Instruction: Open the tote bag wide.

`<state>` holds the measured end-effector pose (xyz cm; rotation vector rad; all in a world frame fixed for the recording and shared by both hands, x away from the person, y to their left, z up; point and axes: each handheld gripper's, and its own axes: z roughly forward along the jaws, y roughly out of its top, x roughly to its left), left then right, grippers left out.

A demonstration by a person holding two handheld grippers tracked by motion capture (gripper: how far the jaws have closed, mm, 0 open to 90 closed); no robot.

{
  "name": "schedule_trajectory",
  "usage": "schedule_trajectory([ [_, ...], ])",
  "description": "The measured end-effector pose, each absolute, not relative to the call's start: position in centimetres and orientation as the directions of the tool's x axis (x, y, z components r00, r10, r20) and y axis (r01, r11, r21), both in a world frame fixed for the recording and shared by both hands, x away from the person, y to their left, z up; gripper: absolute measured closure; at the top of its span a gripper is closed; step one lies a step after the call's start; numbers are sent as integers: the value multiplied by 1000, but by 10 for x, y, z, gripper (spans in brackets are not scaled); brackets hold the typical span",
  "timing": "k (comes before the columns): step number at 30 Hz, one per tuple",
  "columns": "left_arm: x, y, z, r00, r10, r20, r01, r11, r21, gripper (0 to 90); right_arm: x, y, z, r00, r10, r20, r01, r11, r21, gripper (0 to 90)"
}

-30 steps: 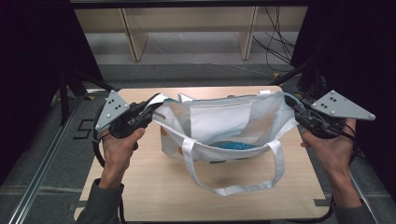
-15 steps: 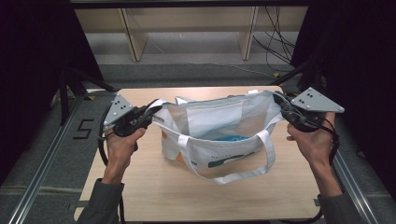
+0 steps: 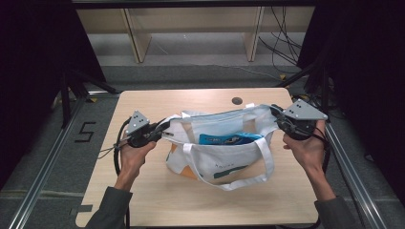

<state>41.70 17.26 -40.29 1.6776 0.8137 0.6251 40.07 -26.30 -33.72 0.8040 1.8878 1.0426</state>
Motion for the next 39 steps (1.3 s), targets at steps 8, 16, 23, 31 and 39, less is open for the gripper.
schedule_trajectory([
  [8, 418, 157, -420, 634, 773, 9, 234, -204, 951, 858, 399, -275, -370, -463, 836, -294, 208, 425, 881, 876],
  [16, 426, 145, -444, 645, 764, 22, 279, -261, 924, 857, 409, -279, -395, -459, 838, -296, 228, 433, 872, 875],
  [23, 433, 143, -463, 653, 757, 21, 310, -292, 905, 857, 415, -276, -411, -480, 839, -256, 280, 423, 862, 875],
  [31, 436, 139, -489, 664, 748, -18, 392, -328, 859, 856, 423, -279, -439, -512, 833, -211, 343, 423, 839, 873],
  [39, 444, 139, -514, 668, 744, -18, 441, -376, 815, 855, 437, -277, -480, -539, 814, -217, 426, 486, 763, 873],
])
